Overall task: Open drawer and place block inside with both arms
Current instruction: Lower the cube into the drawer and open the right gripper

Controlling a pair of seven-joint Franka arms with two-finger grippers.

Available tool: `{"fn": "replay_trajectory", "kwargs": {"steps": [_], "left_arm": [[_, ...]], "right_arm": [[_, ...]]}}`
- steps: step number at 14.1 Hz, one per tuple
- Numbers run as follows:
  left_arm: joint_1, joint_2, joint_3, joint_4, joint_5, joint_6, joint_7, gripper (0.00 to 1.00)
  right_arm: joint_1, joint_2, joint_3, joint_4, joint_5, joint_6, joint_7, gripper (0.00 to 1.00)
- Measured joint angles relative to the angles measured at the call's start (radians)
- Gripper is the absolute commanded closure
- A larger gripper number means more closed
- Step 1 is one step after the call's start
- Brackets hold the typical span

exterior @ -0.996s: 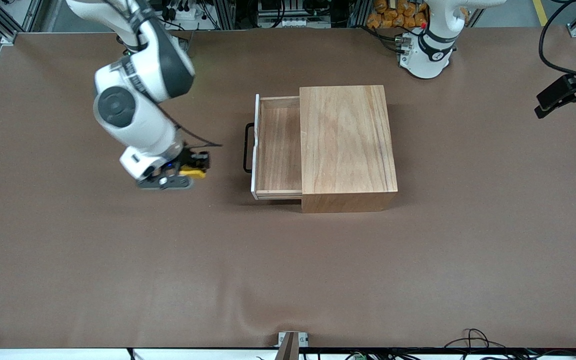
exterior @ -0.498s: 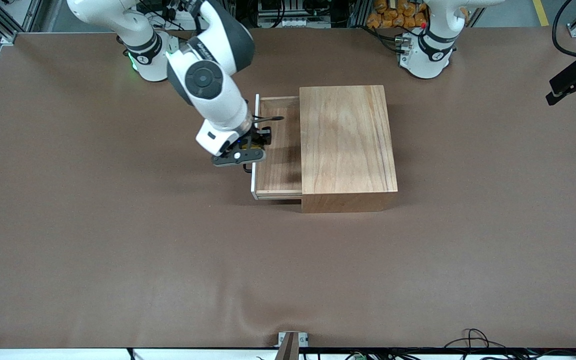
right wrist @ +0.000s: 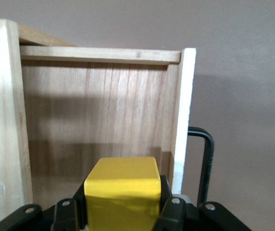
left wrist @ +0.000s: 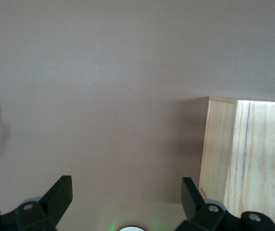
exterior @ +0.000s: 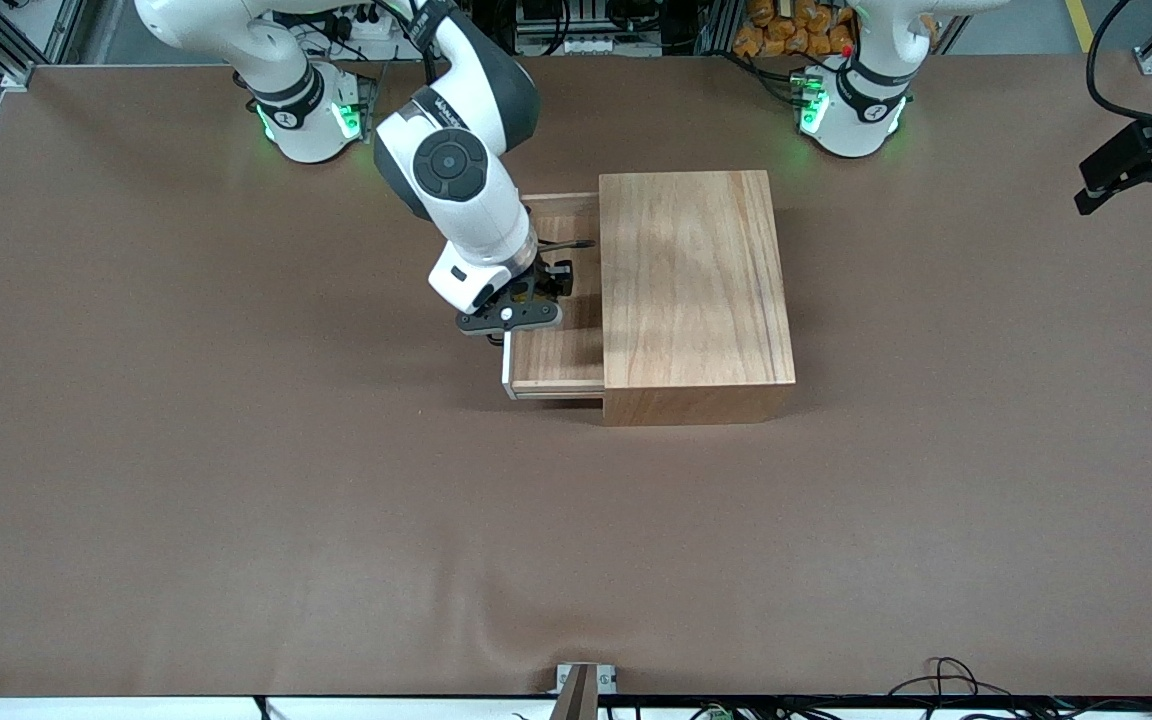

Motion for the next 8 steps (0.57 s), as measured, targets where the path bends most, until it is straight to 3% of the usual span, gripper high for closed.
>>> {"fn": "replay_trajectory", "kwargs": {"steps": [3, 4, 6, 8], "left_arm": [[0.002, -0.009, 0.000, -0.028, 0.000, 0.019, 0.002, 0.00], [0.002, -0.010, 0.000, -0.031, 0.000, 0.020, 0.002, 0.00], [0.003, -0.010, 0.000, -0.032, 0.000, 0.021, 0.003, 0.00], [0.003, -0.010, 0.000, -0.033, 0.000, 0.021, 0.004, 0.00]], "right_arm": [[0.014, 0.009, 0.000, 0.002, 0.000, 0.000, 0.012, 0.55], [0.018, 0.011, 0.000, 0.002, 0.000, 0.000, 0.014, 0.47], [0.024, 0.016, -0.001, 0.002, 0.000, 0.001, 0.014, 0.03], [0.035, 0.031, -0.001, 0.002, -0.002, 0.020, 0.015, 0.00]]}}
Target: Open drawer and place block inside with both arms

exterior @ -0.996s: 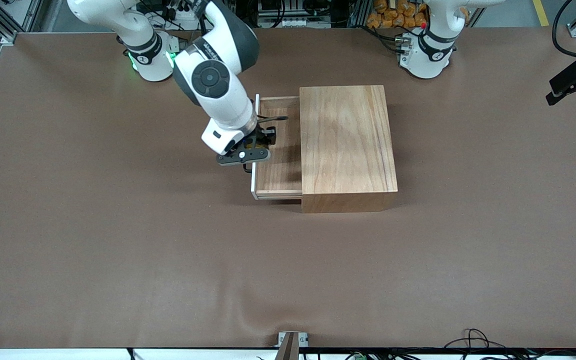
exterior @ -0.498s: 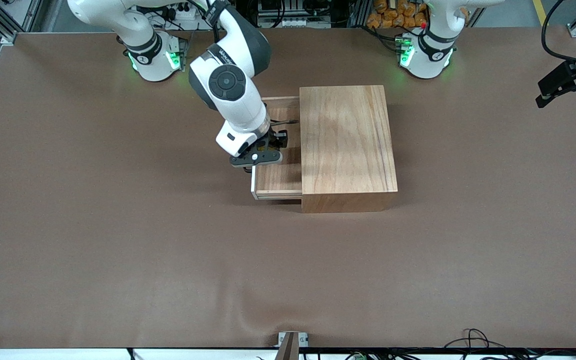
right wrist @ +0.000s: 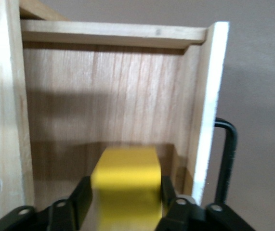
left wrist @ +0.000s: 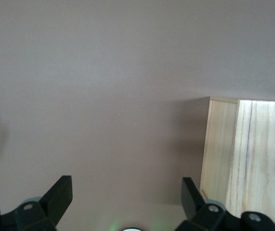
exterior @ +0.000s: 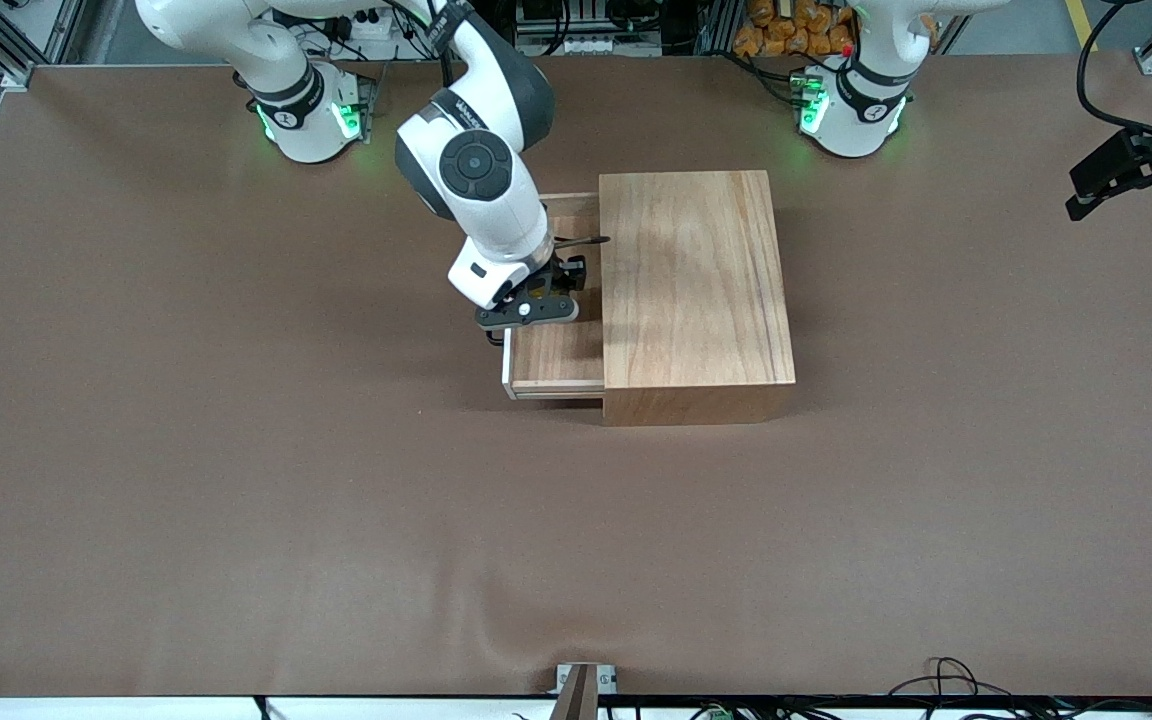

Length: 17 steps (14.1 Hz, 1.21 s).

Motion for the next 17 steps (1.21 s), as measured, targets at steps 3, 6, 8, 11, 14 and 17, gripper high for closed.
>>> {"fn": "replay_trajectory", "kwargs": {"steps": [3, 6, 8, 11, 14, 17], "left_arm": [[0.000, 0.000, -0.001, -0.003, 0.000, 0.000, 0.002, 0.00], [0.000, 0.000, -0.001, -0.008, 0.000, 0.000, 0.004, 0.00], [0.000, 0.000, -0.002, -0.011, 0.000, 0.000, 0.004, 0.00], [0.000, 0.000, -0.004, -0.011, 0.000, 0.000, 0.005, 0.00], [-0.001, -0.001, -0.006, -0.011, 0.000, 0.000, 0.005, 0.00], [-0.001, -0.001, -0.010, -0.011, 0.000, 0.000, 0.005, 0.00]], "right_arm": [[0.011, 0.017, -0.001, 0.001, -0.012, 0.018, 0.014, 0.00], [0.011, 0.017, -0.005, 0.011, -0.013, 0.018, 0.016, 0.00], [0.010, 0.006, -0.015, 0.024, -0.014, 0.008, 0.017, 0.00], [-0.026, -0.046, -0.034, 0.040, -0.015, -0.030, 0.015, 0.00], [-0.117, -0.126, -0.041, 0.046, -0.017, -0.144, -0.043, 0.00], [-0.239, -0.196, -0.045, 0.046, -0.018, -0.214, -0.148, 0.00]]}}
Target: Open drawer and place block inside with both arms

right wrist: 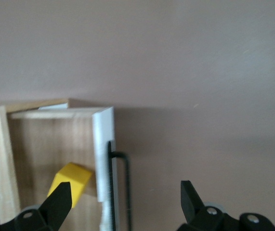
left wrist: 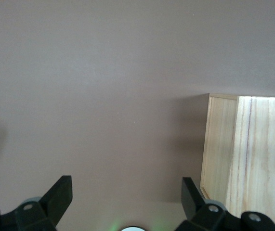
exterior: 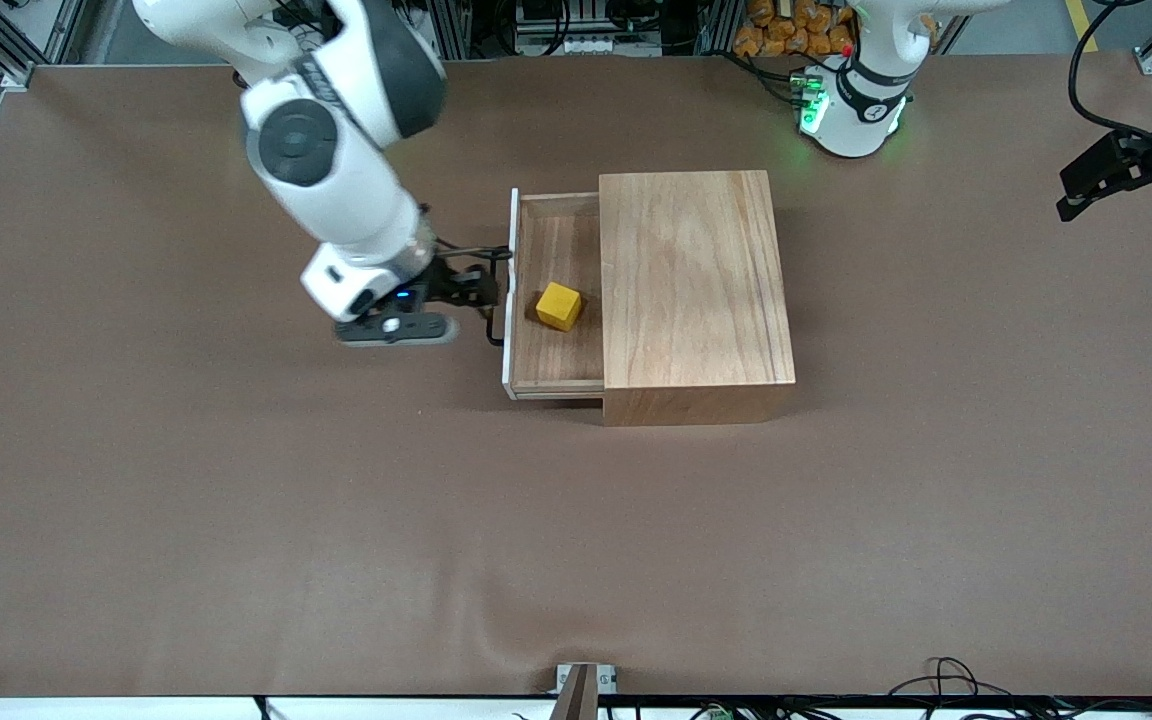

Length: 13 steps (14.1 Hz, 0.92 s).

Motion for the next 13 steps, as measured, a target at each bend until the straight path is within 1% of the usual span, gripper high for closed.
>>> {"fn": "replay_trajectory", "kwargs": {"steps": [2, 4, 9, 13], "left_arm": [[0.000, -0.001, -0.001, 0.000, 0.000, 0.000, 0.000, 0.00], [0.000, -0.002, -0.002, 0.000, 0.000, 0.000, 0.000, 0.00], [0.000, -0.020, -0.016, -0.001, 0.000, -0.010, 0.000, 0.00], [0.000, -0.041, -0.034, -0.004, 0.000, -0.030, 0.000, 0.00]], "right_arm": [[-0.087, -0.036, -0.001, 0.000, 0.000, -0.043, -0.103, 0.00], [-0.162, -0.067, -0.002, 0.000, 0.000, -0.091, -0.150, 0.00], [-0.287, -0.150, 0.000, 0.000, -0.009, -0.189, -0.274, 0.00], [-0.439, -0.190, 0.001, 0.010, -0.029, -0.286, -0.467, 0.00]]}}
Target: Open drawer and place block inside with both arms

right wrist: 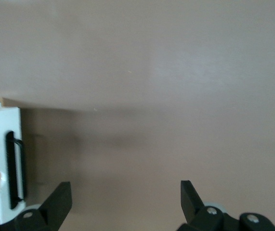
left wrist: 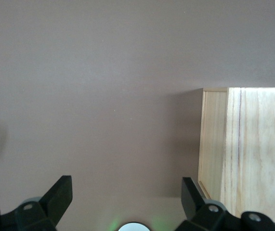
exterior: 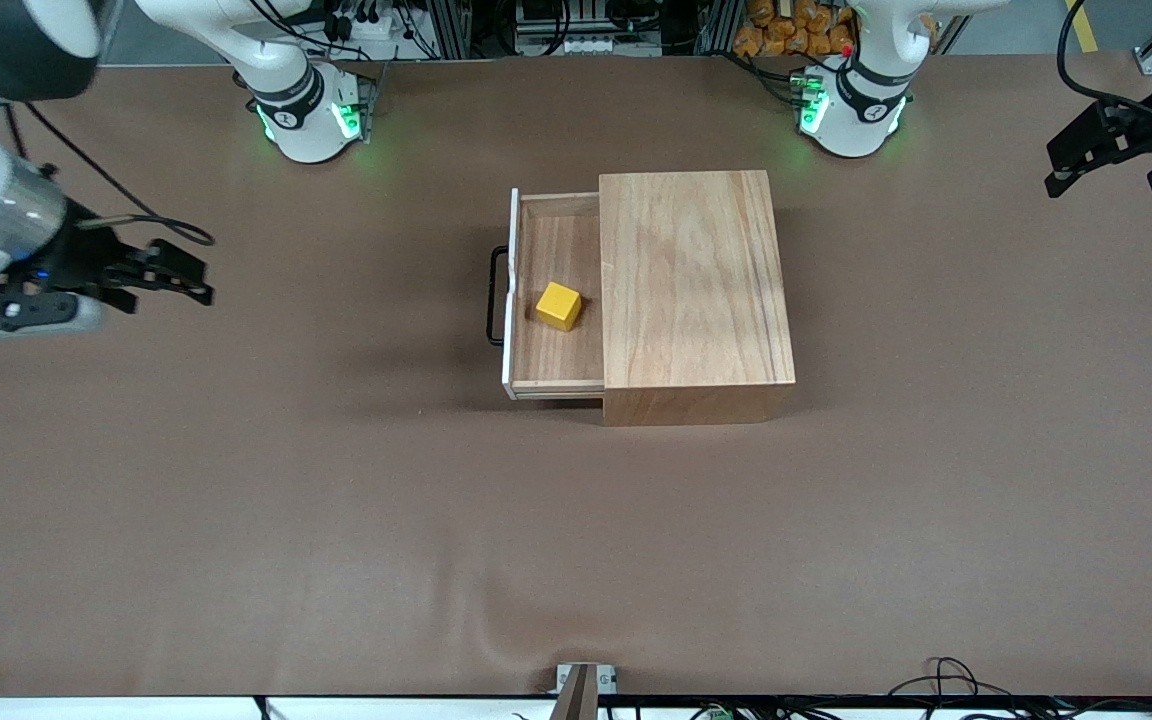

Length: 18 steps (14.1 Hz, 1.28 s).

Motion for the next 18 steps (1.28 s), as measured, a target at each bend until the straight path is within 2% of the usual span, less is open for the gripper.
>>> {"fn": "replay_trajectory", "kwargs": {"steps": [3, 6, 10, 18], "left_arm": [[0.001, -0.003, 0.000, -0.005, 0.000, -0.008, 0.000, 0.00], [0.001, -0.003, 0.000, -0.009, 0.000, -0.021, 0.000, 0.00], [0.005, -0.003, 0.003, -0.023, 0.000, -0.017, 0.000, 0.00], [0.032, -0.011, 0.005, -0.056, 0.000, 0.010, 0.000, 0.00]], "right_arm": [[-0.071, -0.012, -0.002, 0.085, -0.004, -0.143, -0.033, 0.00], [-0.095, -0.044, -0.005, 0.114, -0.030, -0.220, -0.033, 0.00], [-0.107, -0.063, -0.021, 0.114, -0.057, -0.240, -0.033, 0.00], [-0.090, -0.063, -0.009, 0.112, -0.091, -0.228, 0.013, 0.00]]}}
